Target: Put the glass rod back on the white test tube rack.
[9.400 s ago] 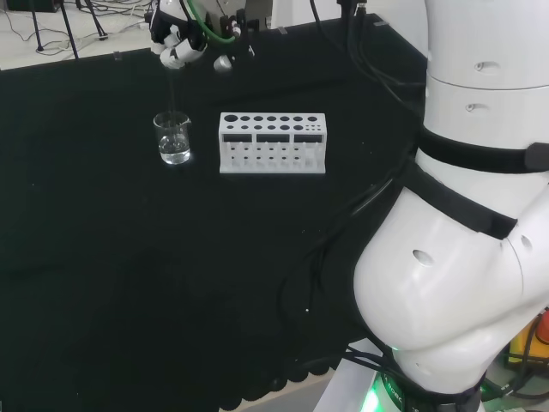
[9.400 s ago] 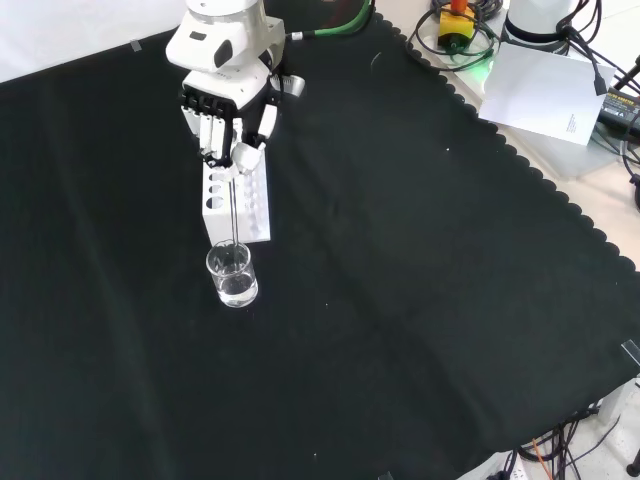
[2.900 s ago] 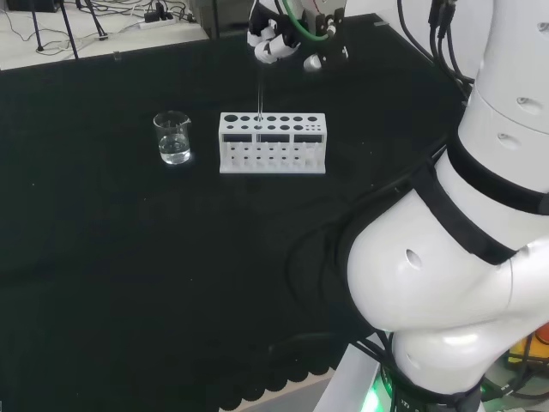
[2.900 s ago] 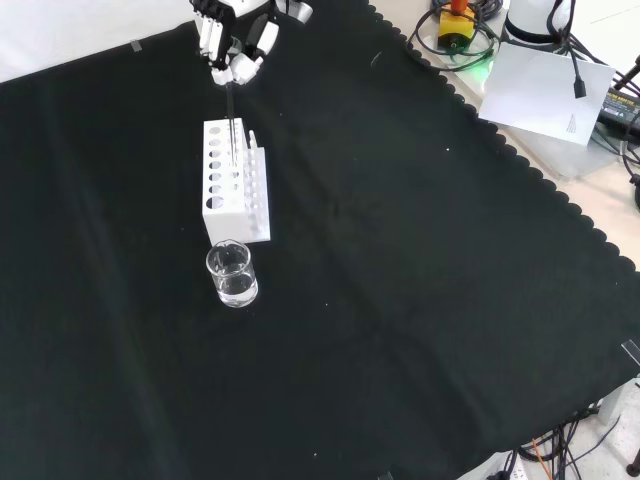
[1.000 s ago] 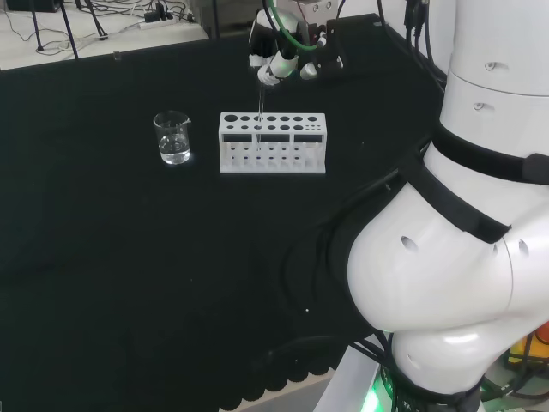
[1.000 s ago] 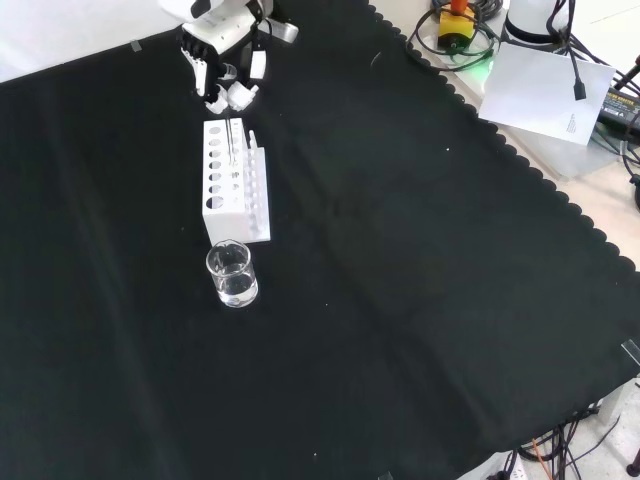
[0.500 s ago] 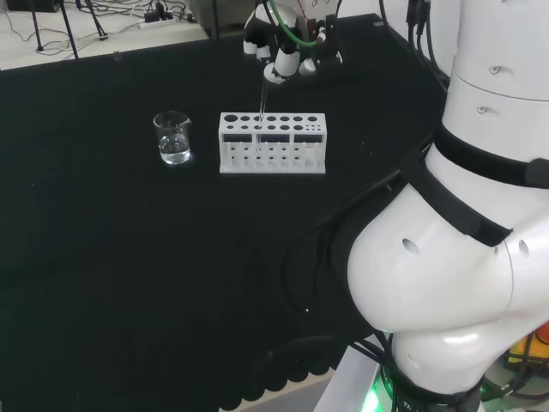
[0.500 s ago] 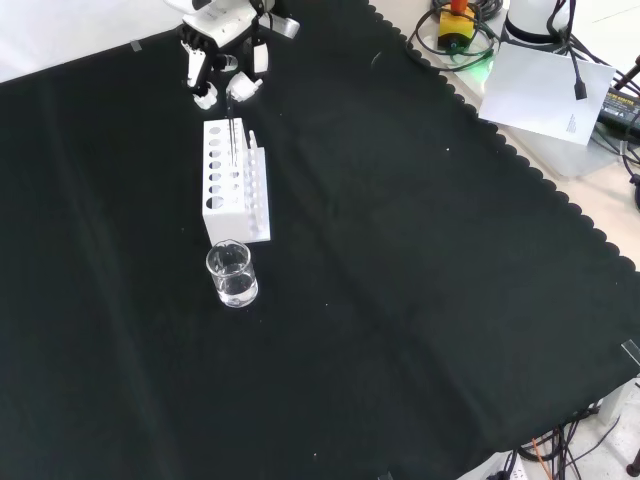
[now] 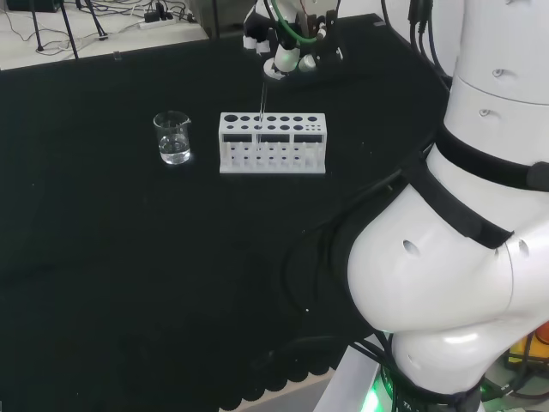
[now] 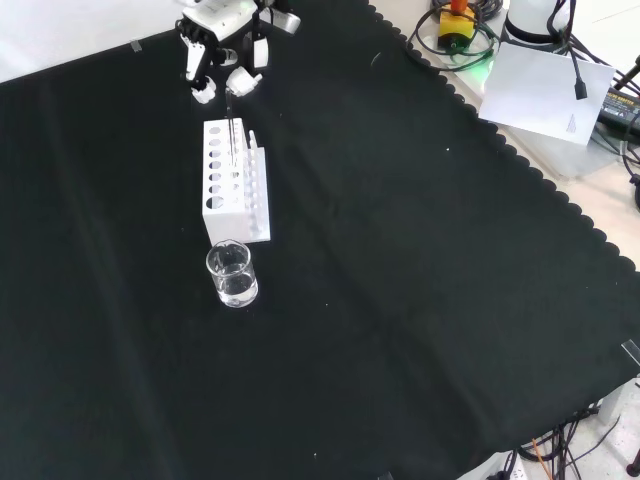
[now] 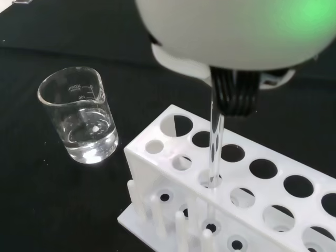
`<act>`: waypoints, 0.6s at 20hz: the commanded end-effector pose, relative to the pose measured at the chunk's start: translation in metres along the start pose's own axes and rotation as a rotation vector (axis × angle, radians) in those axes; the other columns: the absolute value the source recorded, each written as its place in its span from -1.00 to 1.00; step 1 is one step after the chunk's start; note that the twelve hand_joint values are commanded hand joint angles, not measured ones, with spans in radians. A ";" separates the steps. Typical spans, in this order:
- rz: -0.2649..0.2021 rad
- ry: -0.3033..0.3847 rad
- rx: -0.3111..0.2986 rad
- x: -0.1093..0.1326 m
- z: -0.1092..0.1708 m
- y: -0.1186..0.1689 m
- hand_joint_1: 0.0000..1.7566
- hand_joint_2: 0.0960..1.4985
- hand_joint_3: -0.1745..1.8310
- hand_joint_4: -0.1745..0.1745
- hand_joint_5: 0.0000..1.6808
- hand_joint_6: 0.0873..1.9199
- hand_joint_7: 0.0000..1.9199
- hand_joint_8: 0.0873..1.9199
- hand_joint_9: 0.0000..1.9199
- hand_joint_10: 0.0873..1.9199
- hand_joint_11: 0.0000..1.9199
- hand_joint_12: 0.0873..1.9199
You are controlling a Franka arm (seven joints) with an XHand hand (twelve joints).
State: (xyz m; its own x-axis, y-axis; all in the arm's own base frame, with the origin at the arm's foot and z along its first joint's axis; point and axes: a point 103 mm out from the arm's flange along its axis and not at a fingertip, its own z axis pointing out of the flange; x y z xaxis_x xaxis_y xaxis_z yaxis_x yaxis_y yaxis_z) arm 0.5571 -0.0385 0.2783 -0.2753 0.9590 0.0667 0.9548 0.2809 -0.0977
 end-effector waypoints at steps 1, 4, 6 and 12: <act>-0.004 -0.012 -0.009 0.002 -0.008 -0.008 0.67 -0.65 0.16 -1.00 -0.14 -0.06 0.07 -0.25 0.96 -0.20 0.90 -0.31; -0.009 -0.010 -0.023 0.004 -0.015 -0.015 0.68 -0.65 0.16 -1.00 -0.14 -0.06 0.07 -0.25 0.96 -0.20 0.90 -0.30; -0.009 -0.007 -0.034 0.005 -0.021 -0.018 0.68 -0.65 0.16 -1.00 -0.14 -0.06 0.07 -0.25 0.96 -0.19 0.90 -0.30; -0.004 -0.018 -0.045 0.009 -0.031 -0.022 0.68 -0.65 0.16 -1.00 -0.14 -0.06 0.07 -0.25 0.96 -0.19 0.90 -0.29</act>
